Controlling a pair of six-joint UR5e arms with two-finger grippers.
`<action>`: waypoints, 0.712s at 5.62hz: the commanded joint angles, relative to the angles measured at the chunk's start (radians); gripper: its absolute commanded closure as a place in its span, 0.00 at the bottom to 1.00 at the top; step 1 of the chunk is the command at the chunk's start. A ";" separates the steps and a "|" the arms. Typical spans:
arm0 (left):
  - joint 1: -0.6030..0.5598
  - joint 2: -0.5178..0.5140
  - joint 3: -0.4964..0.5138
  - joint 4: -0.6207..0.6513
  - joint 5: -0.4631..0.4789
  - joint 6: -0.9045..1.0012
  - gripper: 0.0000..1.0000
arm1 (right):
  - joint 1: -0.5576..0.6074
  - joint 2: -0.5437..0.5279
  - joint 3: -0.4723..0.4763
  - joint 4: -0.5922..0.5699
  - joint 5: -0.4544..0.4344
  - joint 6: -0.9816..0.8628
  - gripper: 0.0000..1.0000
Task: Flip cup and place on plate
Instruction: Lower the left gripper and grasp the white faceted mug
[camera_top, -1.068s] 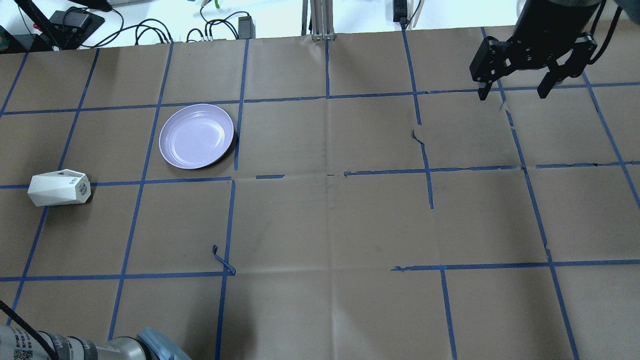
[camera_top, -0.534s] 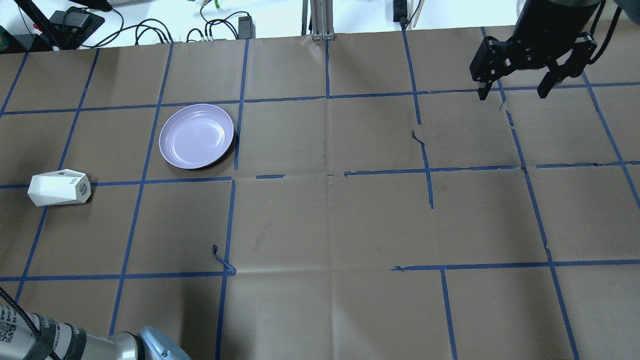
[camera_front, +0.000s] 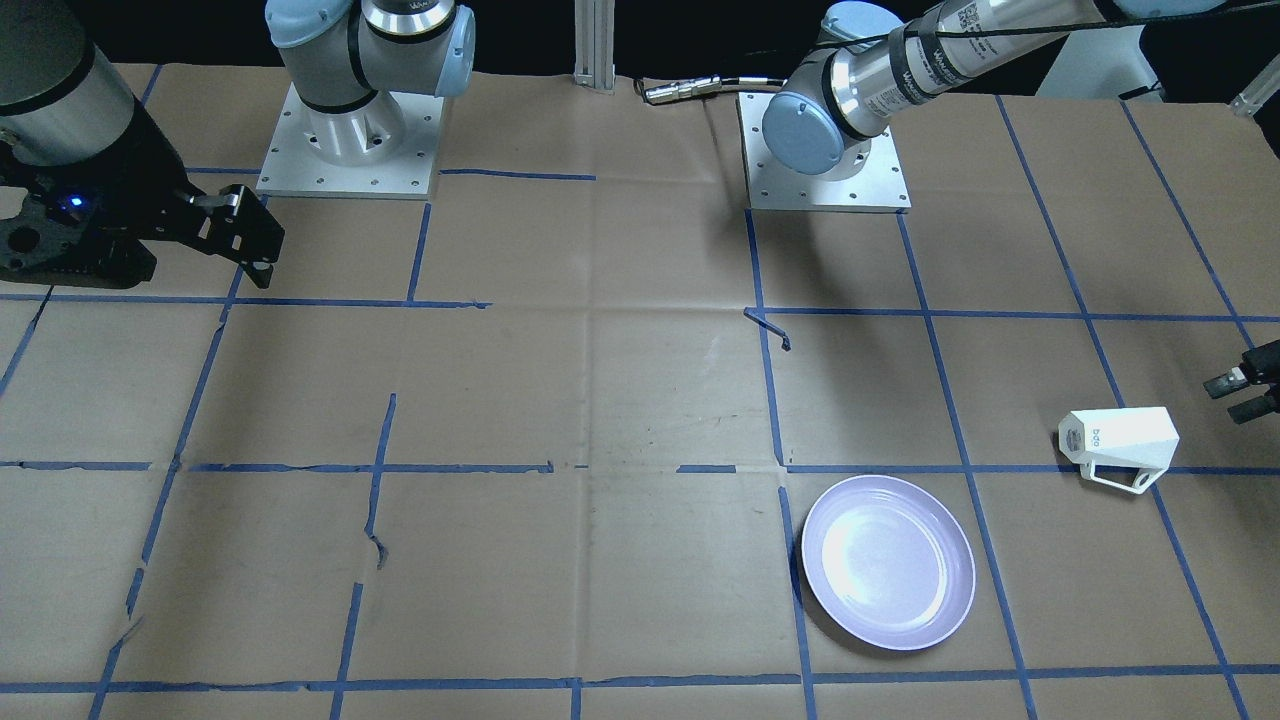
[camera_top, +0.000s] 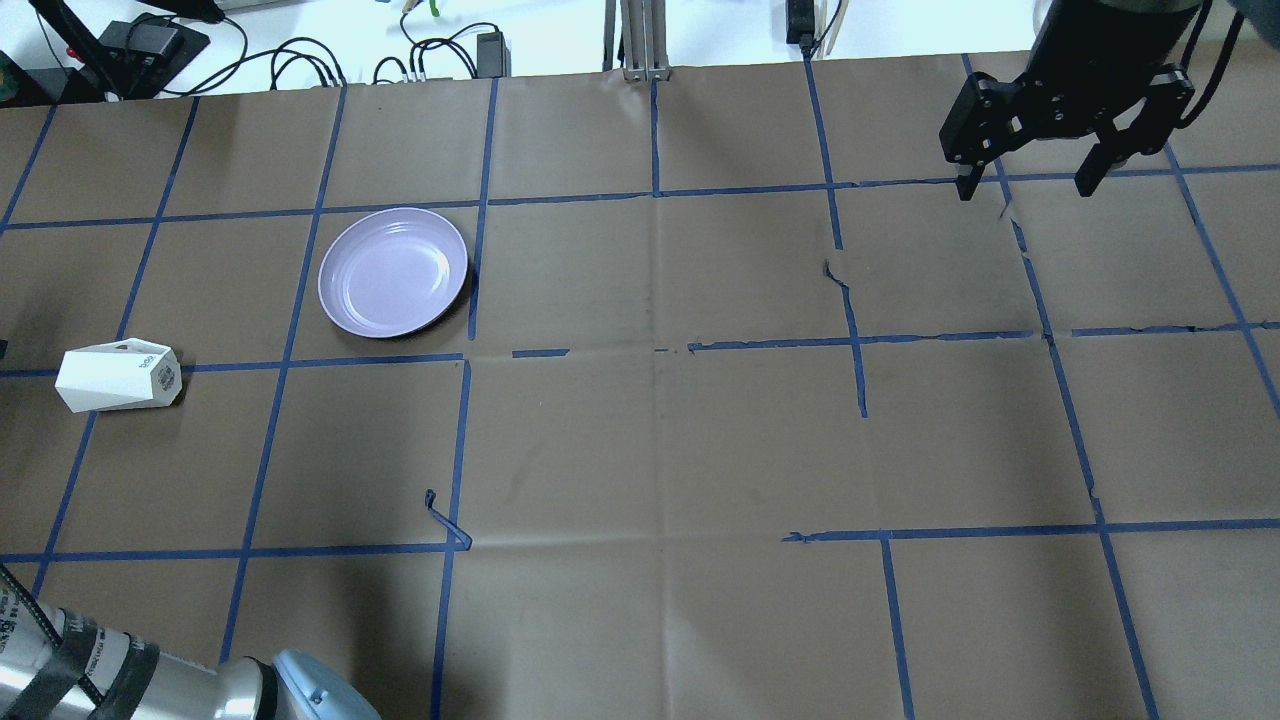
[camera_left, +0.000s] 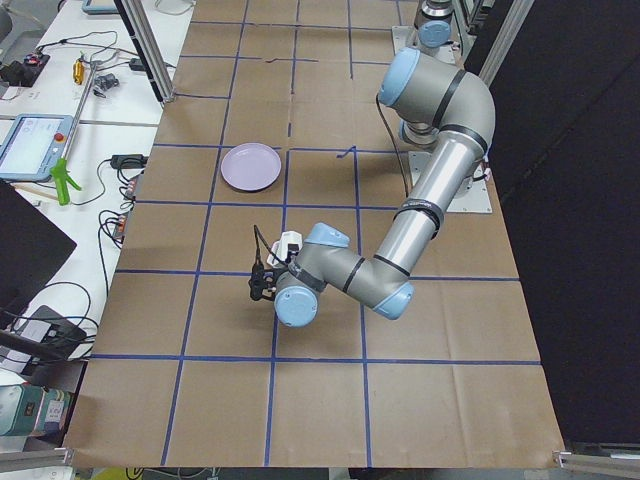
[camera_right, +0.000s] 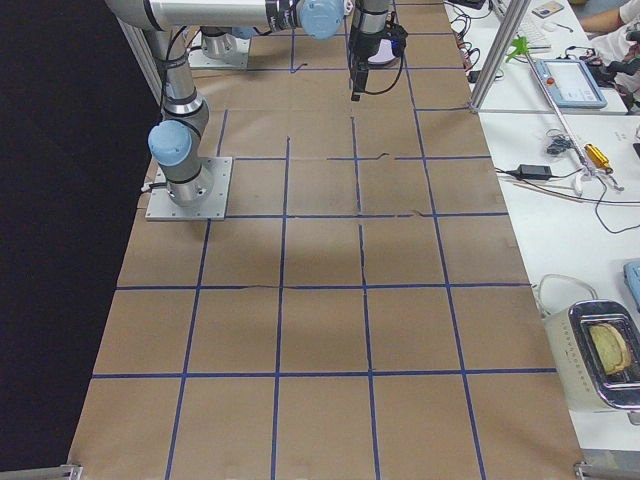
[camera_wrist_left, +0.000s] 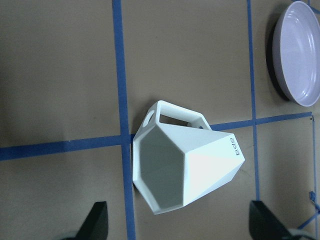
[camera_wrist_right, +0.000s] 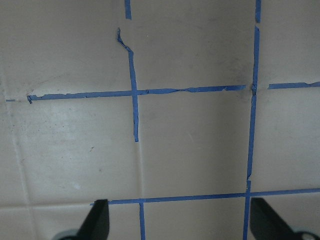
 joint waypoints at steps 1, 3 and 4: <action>0.003 -0.037 0.000 -0.134 -0.014 0.063 0.02 | 0.000 0.000 0.000 0.000 0.000 0.000 0.00; -0.003 -0.042 -0.011 -0.183 -0.043 0.092 0.04 | 0.000 0.000 0.000 0.000 0.000 0.000 0.00; -0.006 -0.054 -0.011 -0.181 -0.061 0.124 0.05 | 0.000 0.000 0.000 0.000 0.000 0.000 0.00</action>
